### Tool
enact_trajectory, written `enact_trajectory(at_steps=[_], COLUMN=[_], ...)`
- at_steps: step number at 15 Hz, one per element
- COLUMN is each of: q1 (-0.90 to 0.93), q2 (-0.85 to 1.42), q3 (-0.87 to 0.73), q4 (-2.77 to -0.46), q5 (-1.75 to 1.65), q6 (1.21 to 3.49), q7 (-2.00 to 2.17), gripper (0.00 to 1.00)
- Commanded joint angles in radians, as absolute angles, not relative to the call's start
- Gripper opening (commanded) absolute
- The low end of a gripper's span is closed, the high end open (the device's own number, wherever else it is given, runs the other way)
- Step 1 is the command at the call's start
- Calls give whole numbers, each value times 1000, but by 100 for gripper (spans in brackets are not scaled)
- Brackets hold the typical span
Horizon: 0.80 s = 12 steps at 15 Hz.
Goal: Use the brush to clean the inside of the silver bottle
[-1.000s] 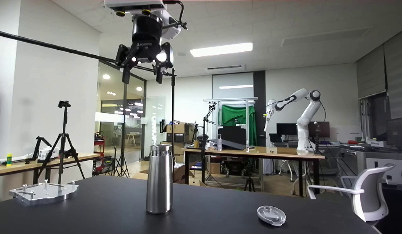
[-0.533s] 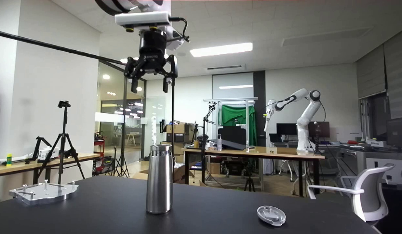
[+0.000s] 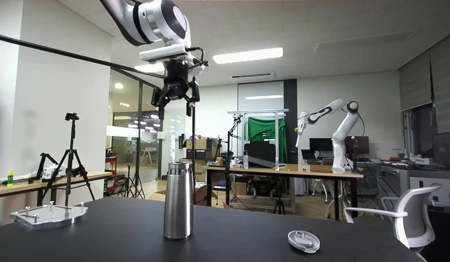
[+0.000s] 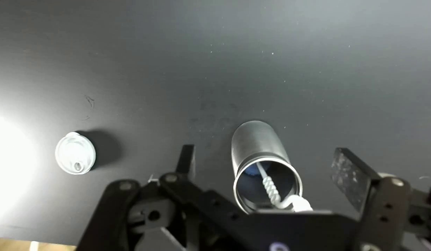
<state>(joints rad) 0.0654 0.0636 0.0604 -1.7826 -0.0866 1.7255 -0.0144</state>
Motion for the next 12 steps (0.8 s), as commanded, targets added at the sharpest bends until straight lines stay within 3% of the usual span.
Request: enact_trajectory(at_steps=[1, 12], q1=[90, 177], q2=[192, 391], q3=[68, 73], q4=[-1605, -1395], q5=[-137, -113], q6=[1677, 1646], q7=[159, 260], gripper=[100, 100])
